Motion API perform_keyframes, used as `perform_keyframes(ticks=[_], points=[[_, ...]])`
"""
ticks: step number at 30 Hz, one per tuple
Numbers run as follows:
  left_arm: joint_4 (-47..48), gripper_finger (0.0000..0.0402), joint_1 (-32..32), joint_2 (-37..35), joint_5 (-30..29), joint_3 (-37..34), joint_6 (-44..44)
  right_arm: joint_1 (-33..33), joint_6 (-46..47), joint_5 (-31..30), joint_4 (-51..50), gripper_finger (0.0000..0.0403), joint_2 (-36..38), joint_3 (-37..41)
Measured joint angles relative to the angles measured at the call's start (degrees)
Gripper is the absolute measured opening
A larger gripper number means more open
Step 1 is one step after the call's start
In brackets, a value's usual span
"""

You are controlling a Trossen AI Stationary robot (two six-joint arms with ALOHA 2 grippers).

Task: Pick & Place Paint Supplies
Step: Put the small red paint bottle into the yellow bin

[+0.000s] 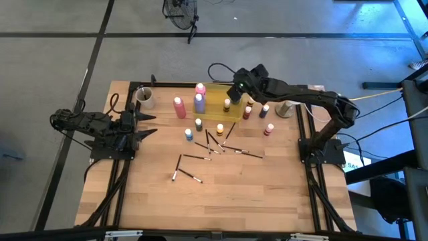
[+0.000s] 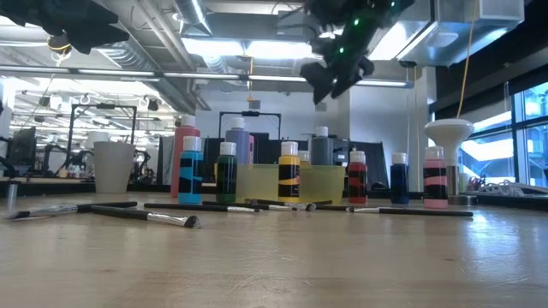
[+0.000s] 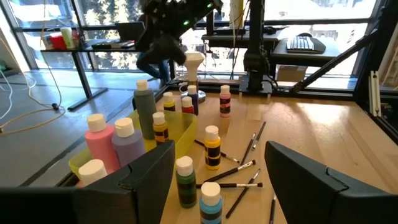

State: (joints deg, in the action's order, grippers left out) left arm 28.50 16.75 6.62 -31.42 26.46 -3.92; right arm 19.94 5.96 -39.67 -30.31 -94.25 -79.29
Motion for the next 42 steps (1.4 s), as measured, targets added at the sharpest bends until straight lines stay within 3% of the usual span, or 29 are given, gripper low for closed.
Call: perform_keyframes(ticks=[8,16,18,21,24,29,33,42], points=[[0.0,0.0246,0.0,0.0,0.0,0.0,-0.3,-4.9,-3.2,8.0,-6.3,0.0296,2.7,0.0],[0.0,0.0246,0.0,0.0,0.0,0.0,-0.8,-7.2,24.4,17.2,-18.7,0.0296,3.4,-0.1],[0.0,0.0246,0.0,0.0,0.0,0.0,-0.9,-7.6,33.8,15.7,-23.4,0.0296,3.4,0.2],[0.0,0.0246,0.0,0.0,0.0,0.0,-0.9,-8.5,48.5,7.9,-26.6,0.0296,3.4,2.5],[0.0,0.0246,0.0,0.0,0.0,0.0,-0.9,-9.0,54.5,4.2,-27.0,0.0296,3.4,4.4],[0.0,0.0246,0.0,0.0,0.1,0.0,-0.9,-9.2,54.1,4.4,-26.3,0.0296,3.4,7.2],[0.0,0.0246,0.0,0.0,1.8,0.0,-0.9,-9.2,53.3,8.4,-26.0,0.0296,3.4,8.4],[0.0,0.0246,0.0,0.0,1.6,0.0,-0.9,-9.3,51.8,8.4,-24.6,0.0296,3.4,11.2]])
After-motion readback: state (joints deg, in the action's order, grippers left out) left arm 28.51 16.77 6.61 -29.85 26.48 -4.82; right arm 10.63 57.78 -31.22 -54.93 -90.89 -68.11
